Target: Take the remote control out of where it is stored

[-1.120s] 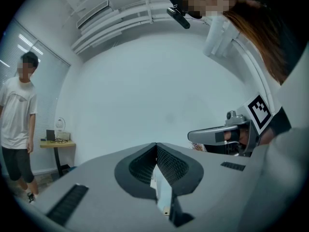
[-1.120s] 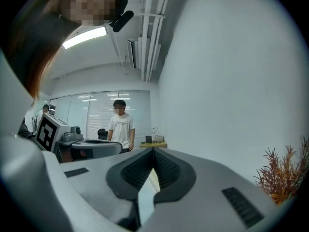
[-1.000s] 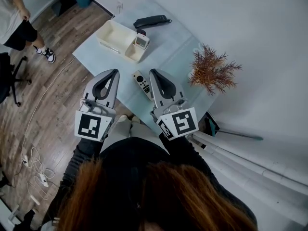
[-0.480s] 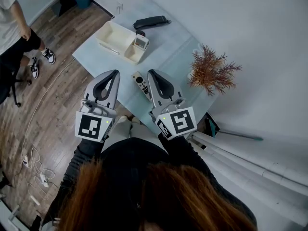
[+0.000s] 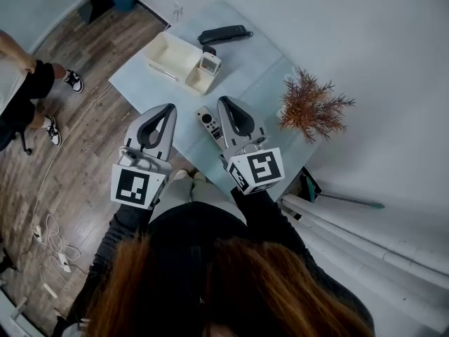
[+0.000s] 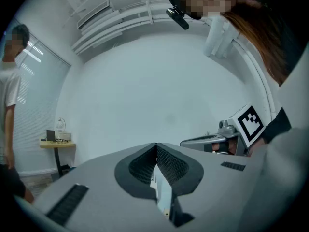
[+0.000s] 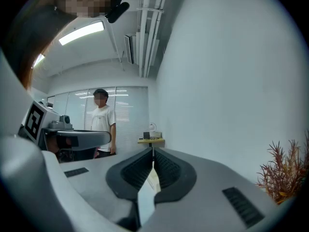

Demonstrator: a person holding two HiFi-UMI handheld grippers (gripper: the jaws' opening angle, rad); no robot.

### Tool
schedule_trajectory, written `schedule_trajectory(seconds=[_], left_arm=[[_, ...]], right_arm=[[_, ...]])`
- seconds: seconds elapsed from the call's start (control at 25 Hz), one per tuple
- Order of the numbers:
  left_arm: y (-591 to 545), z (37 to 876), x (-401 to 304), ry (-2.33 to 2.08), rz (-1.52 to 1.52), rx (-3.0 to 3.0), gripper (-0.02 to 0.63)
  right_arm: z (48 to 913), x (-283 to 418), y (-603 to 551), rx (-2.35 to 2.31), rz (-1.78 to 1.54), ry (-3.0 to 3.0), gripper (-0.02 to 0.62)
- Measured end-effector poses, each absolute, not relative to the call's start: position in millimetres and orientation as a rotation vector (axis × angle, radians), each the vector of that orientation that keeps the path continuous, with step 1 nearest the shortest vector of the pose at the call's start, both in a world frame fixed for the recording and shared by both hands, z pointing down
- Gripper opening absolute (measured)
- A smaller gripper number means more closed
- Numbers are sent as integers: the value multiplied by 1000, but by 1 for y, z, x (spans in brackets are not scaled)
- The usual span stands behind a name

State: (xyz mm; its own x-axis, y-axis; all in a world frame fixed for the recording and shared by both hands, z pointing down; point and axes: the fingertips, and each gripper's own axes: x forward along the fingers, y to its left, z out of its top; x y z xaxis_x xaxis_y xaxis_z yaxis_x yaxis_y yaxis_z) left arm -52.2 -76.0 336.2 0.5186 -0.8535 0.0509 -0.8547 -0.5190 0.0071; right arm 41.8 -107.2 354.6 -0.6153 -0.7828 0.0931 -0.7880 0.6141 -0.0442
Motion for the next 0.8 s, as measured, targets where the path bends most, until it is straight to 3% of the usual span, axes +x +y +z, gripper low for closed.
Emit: schedule_trajectory(seconds=[0.72, 0.8], left_arm=[[-75, 338, -65, -1553, 69, 2686, 9], [-75, 339, -67, -1555, 72, 2683, 9]], right_arm=[[444, 31, -183, 1538, 247, -2476, 23], [454, 27, -192, 1545, 256, -2448, 51]])
